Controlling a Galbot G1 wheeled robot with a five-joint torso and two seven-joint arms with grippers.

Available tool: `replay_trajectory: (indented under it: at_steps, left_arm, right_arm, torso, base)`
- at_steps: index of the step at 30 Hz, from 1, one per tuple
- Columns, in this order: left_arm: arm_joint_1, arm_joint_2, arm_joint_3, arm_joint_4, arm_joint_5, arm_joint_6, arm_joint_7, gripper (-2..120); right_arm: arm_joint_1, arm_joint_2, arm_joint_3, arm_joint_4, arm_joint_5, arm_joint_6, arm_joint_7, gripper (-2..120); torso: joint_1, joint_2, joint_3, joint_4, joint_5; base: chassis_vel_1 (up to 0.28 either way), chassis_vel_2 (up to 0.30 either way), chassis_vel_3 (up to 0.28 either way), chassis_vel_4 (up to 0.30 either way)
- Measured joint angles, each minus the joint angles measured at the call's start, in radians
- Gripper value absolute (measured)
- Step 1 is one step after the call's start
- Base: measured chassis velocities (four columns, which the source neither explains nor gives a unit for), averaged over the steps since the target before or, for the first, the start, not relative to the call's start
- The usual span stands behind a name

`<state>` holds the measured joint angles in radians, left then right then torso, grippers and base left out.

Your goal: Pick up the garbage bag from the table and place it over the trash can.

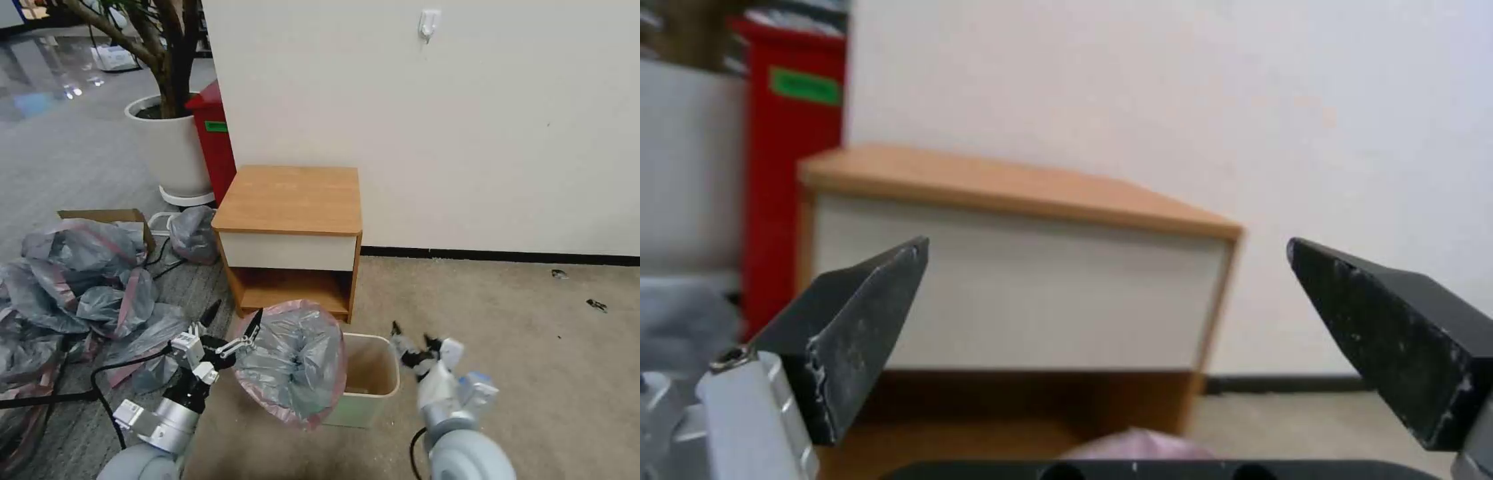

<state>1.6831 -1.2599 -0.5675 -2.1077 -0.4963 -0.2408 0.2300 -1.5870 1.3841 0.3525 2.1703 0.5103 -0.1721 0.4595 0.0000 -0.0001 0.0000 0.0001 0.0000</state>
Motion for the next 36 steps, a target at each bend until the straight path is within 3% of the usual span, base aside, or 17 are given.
replay_trajectory:
  at_steps: [3, 4, 5, 8, 9, 10, 11, 12, 13, 15, 16, 24, 34, 36]
  left_arm:
    - [-0.031, 0.031, 0.103, -0.047, 0.051, 0.068, -0.242, 100]
    - [-0.031, 0.031, 0.103, -0.047, 0.051, 0.068, -0.242, 100]
    - [-0.040, 0.045, 0.131, -0.067, 0.048, 0.137, -0.288, 100]
    - [-0.077, 0.079, 0.169, -0.105, -0.029, 0.395, -0.317, 100]
    - [-0.077, 0.079, 0.169, -0.105, -0.029, 0.395, -0.317, 100]
    - [-0.090, 0.088, 0.175, -0.118, -0.064, 0.511, -0.330, 100]
    - [-0.095, 0.092, 0.176, -0.124, -0.084, 0.555, -0.336, 100]
    - [-0.107, 0.098, 0.177, -0.136, -0.130, 0.648, -0.350, 100]
    - [-0.107, 0.098, 0.177, -0.136, -0.130, 0.648, -0.350, 100]
    - [-0.139, 0.101, 0.173, -0.149, -0.208, 0.825, -0.378, 100]
    - [-0.158, 0.094, 0.171, -0.144, -0.204, 0.863, -0.397, 100]
    - [-0.209, 0.076, 0.183, -0.115, -0.130, 0.973, -0.443, 100]
    - [-0.256, 0.081, 0.220, -0.047, -0.039, 0.989, -0.432, 100]
    - [-0.267, 0.086, 0.237, -0.018, -0.017, 0.987, -0.403, 100]
  right_arm:
    - [0.008, 0.010, 0.036, -0.011, -0.017, 0.033, -0.018, 99]
    - [0.008, 0.010, 0.036, -0.011, -0.017, 0.033, -0.018, 99]
    - [0.007, 0.014, 0.039, -0.011, -0.017, 0.040, -0.026, 100]
    - [0.003, 0.025, 0.041, -0.012, -0.020, 0.059, -0.042, 100]
    - [0.003, 0.025, 0.041, -0.012, -0.020, 0.059, -0.042, 100]
    - [0.001, 0.028, 0.044, -0.012, -0.020, 0.064, -0.046, 100]
    - [0.000, 0.030, 0.048, -0.012, -0.020, 0.067, -0.049, 100]
    - [-0.002, 0.034, 0.054, -0.012, -0.020, 0.073, -0.053, 100]
    - [-0.002, 0.034, 0.054, -0.012, -0.020, 0.073, -0.053, 100]
    - [-0.008, 0.044, 0.078, -0.010, -0.020, 0.091, -0.064, 100]
    - [-0.017, 0.050, 0.092, -0.006, -0.019, 0.101, -0.069, 100]
    - [-0.056, 0.078, 0.104, -0.016, -0.025, 0.144, -0.087, 100]
    - [-0.074, 0.087, 0.123, -0.021, -0.038, 0.174, -0.090, 100]
    - [-0.087, 0.090, 0.135, -0.025, -0.038, 0.188, -0.090, 100]
  torso:
    - [0.000, 0.000, 0.000, -0.0001, 0.0000]
    - [0.000, 0.000, 0.000, -0.0001, 0.0000]
    - [0.000, 0.000, 0.000, -0.0001, 0.0000]
    - [0.000, 0.000, 0.000, -0.0001, 0.0000]
    - [0.000, 0.000, 0.000, -0.0001, 0.0000]
    - [0.000, 0.000, 0.000, -0.0001, 0.0001]
    - [0.000, 0.000, 0.000, -0.0001, 0.0000]
    - [0.000, 0.000, 0.000, -0.0002, 0.0001]
    - [0.000, 0.000, 0.000, -0.0002, 0.0001]
    - [0.000, 0.000, 0.000, -0.0001, 0.0000]
    - [0.000, 0.000, 0.000, -0.0002, 0.0000]
    - [0.000, 0.000, 0.000, -0.0001, 0.0000]
    - [0.000, 0.000, 0.000, -0.0001, -0.0001]
    - [0.000, 0.000, 0.000, 0.0000, 0.0000]
  base:
    - [0.000, 0.000, 0.000, 0.000]
    - [0.000, 0.000, 0.000, 0.000]
    - [0.000, 0.000, 0.000, 0.000]
    - [0.000, 0.000, 0.000, 0.000]
    - [0.000, 0.000, 0.000, 0.000]
    - [0.000, 0.000, 0.000, 0.000]
    - [0.000, 0.000, 0.000, 0.000]
    - [0.000, 0.000, 0.000, 0.000]
    - [0.000, 0.000, 0.000, 0.000]
    - [0.000, 0.000, 0.000, 0.000]
    - [0.000, 0.000, 0.000, 0.000]
    - [0.000, 0.000, 0.000, 0.000]
    - [0.000, 0.000, 0.000, 0.000]
    - [0.000, 0.000, 0.000, 0.000]
